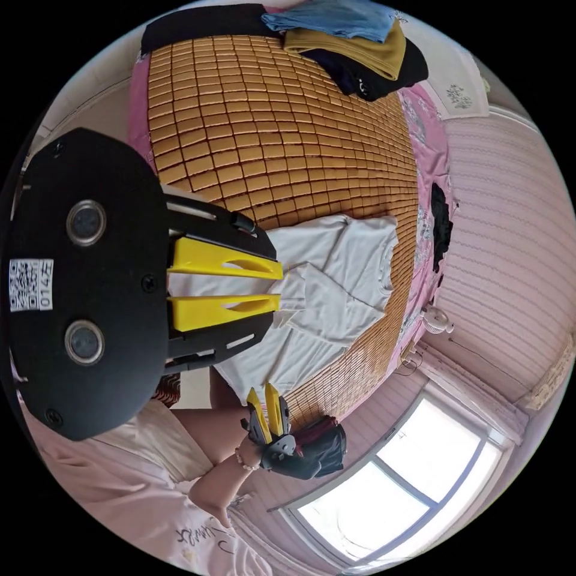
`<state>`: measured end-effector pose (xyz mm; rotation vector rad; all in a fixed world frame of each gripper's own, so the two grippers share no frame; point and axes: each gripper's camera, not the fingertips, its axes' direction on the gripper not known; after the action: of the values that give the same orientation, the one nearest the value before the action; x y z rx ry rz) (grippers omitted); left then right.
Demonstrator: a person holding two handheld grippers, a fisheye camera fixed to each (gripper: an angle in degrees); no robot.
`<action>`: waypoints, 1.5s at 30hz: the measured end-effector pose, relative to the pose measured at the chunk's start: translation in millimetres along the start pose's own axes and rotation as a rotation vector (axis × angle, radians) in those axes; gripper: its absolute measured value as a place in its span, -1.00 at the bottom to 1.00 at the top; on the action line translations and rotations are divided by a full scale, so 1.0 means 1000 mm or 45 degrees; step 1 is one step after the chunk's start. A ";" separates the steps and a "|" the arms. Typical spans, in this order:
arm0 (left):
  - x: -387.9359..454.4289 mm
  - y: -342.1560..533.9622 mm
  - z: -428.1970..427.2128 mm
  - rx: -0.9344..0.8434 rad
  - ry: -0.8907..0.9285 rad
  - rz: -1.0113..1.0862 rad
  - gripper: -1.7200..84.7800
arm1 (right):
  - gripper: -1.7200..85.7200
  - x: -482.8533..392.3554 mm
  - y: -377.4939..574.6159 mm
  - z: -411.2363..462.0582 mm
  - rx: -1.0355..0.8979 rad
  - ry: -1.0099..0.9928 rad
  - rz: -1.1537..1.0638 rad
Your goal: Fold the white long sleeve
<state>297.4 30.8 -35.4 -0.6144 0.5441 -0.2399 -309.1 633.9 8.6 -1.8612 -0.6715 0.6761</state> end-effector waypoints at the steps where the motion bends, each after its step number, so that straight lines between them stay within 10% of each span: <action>1: -0.004 0.006 0.000 0.001 -0.007 0.007 -0.85 | -0.77 -0.001 -0.010 0.006 -0.003 0.009 0.016; 17: -0.023 -0.039 0.106 -0.276 -0.165 0.270 -0.84 | -0.74 0.036 -0.097 0.084 -0.059 0.120 0.348; 28: -0.066 -0.026 -0.028 0.089 0.149 0.277 -0.98 | -0.91 0.031 -0.111 -0.050 0.247 -0.097 -0.005; 45: -0.168 0.038 -0.073 -0.106 0.009 0.046 -0.86 | -0.80 0.038 -0.064 -0.006 -0.203 -0.041 -0.022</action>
<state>119.1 87.7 -39.2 -0.6838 0.5740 -0.1862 -288.2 679.0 64.0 -1.9917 -0.7807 0.6589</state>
